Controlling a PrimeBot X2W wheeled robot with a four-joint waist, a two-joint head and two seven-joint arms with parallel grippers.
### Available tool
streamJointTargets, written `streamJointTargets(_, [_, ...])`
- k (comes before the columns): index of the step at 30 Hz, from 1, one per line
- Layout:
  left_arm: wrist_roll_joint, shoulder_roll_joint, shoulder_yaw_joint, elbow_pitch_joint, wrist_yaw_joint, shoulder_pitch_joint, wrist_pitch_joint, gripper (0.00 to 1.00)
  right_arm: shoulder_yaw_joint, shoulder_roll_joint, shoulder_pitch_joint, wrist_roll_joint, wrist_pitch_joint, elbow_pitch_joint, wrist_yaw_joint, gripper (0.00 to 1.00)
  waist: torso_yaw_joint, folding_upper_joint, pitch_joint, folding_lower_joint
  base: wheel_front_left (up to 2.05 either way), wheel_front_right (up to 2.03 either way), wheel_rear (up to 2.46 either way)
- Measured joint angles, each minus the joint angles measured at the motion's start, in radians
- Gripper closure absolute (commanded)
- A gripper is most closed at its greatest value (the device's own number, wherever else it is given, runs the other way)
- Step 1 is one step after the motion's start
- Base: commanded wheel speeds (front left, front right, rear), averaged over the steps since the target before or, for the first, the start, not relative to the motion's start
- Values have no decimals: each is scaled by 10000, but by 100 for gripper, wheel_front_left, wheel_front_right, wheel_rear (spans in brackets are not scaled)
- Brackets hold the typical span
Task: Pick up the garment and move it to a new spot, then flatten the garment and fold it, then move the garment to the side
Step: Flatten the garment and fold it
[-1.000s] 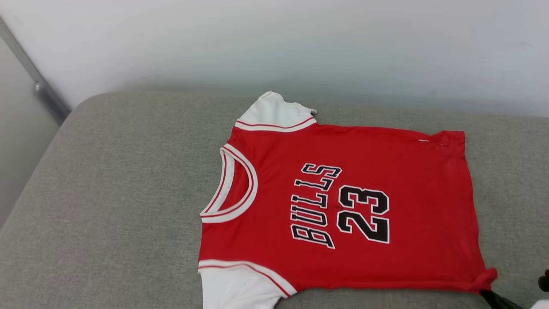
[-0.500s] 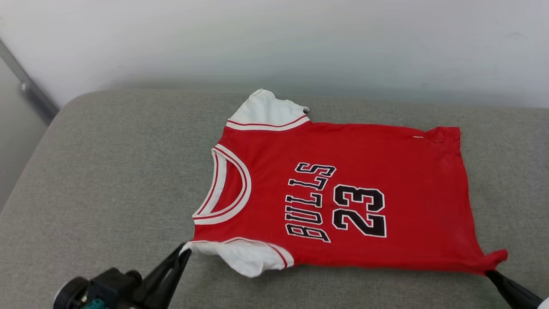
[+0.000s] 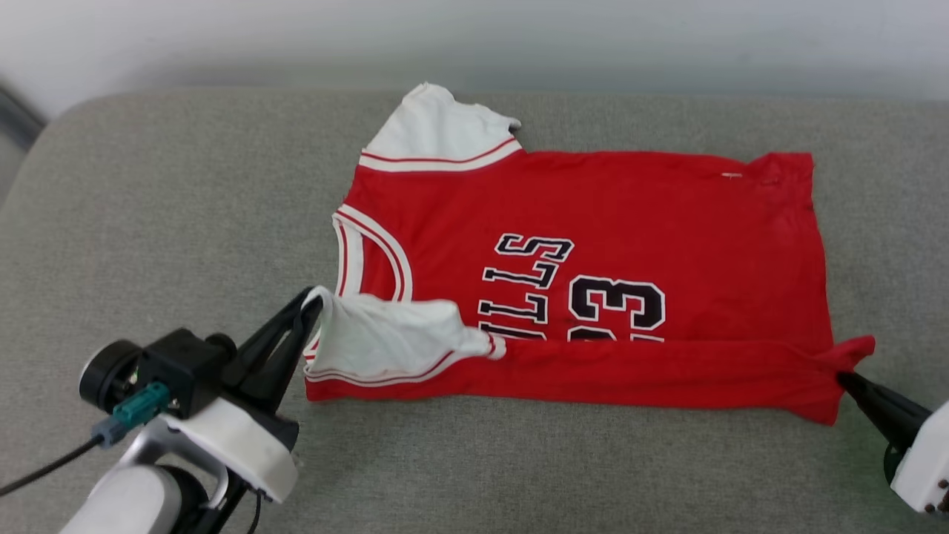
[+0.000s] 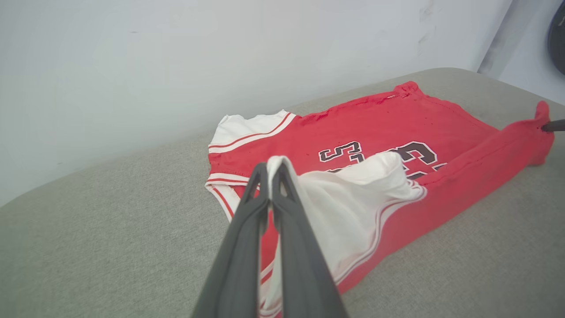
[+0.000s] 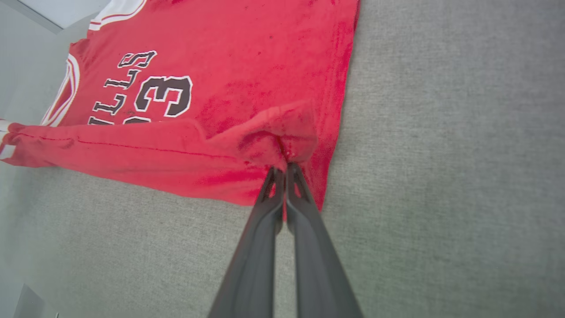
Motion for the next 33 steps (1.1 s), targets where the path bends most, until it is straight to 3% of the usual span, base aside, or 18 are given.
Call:
streamJointTargets(12, [410,-593,-698,2447,-435,-2040,257,100,571,67,-1575,-1003,755,890,0,100,-29,0,1182,1,0,0,0])
streamJointTargets(13, [454,-679,-796,2748,-445,-2140,268,86,573,79,-1651,-1072,819,966,2,91,-22,0,1221,1,0,0,0])
streamJointTargets(14, [525,-754,-863,3060,-447,-2226,293,66,570,102,-1712,-1158,825,1028,2,45,-14,0,1240,1,0,0,0])
streamJointTargets(15, [614,-803,-951,3304,-447,-2303,295,22,571,140,-1788,-1244,848,1097,4,0,-6,0,1250,1,0,0,0])
streamJointTargets(16, [675,-874,-999,3526,-439,-2383,242,0,575,171,-1873,-1381,846,1147,4,0,-2,0,1254,1,0,0,0])
streamJointTargets(26, [531,-1384,-1064,4583,-299,-2447,-316,0,759,309,-1905,-2107,846,1243,0,0,23,0,619,0,0,0,0])
streamJointTargets(33, [50,-1172,-1057,3900,54,-1347,493,0,339,640,-1151,-2938,1256,723,0,0,12,0,-175,-1,0,0,0])
